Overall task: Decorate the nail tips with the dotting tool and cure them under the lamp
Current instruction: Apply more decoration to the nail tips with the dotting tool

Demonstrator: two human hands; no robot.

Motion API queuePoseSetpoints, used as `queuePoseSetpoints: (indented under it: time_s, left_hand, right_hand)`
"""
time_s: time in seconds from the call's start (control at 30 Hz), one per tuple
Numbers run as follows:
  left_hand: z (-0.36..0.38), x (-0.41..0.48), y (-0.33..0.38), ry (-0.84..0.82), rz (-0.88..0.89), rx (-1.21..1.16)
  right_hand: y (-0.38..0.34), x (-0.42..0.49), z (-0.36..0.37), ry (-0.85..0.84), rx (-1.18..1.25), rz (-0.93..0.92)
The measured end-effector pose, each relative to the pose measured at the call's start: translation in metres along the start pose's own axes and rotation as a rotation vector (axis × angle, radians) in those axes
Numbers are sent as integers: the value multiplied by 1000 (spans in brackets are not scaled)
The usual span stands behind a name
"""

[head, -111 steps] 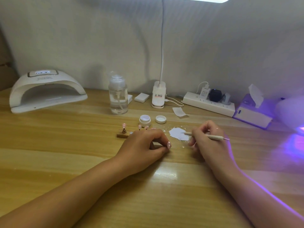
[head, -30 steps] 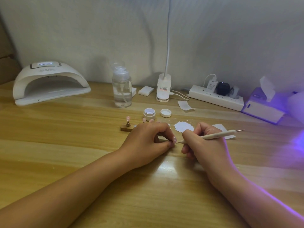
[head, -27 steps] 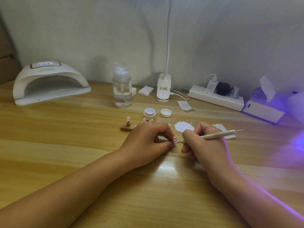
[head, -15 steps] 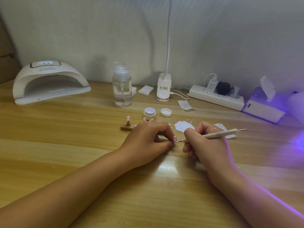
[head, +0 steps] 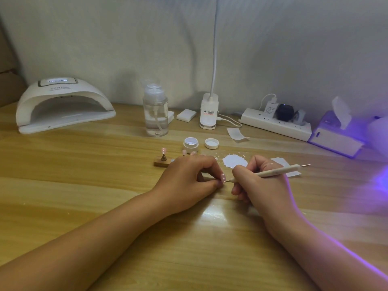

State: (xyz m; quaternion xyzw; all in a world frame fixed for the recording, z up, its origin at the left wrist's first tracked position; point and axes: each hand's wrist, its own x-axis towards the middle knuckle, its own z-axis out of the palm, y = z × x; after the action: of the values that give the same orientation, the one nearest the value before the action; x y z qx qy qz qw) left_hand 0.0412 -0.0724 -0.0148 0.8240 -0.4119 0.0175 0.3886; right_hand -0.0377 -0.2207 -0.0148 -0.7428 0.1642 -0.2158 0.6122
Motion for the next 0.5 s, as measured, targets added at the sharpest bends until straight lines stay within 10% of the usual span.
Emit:
queuePoseSetpoints:
  time_s: [0.3, 0.5]
  left_hand:
    - [2, -1, -2, 15, -1, -40]
    - [4, -2, 0, 119, 47, -149]
  right_hand:
    - [-6, 8, -14, 240, 473, -1]
    - [-7, 22, -28, 375, 381, -135]
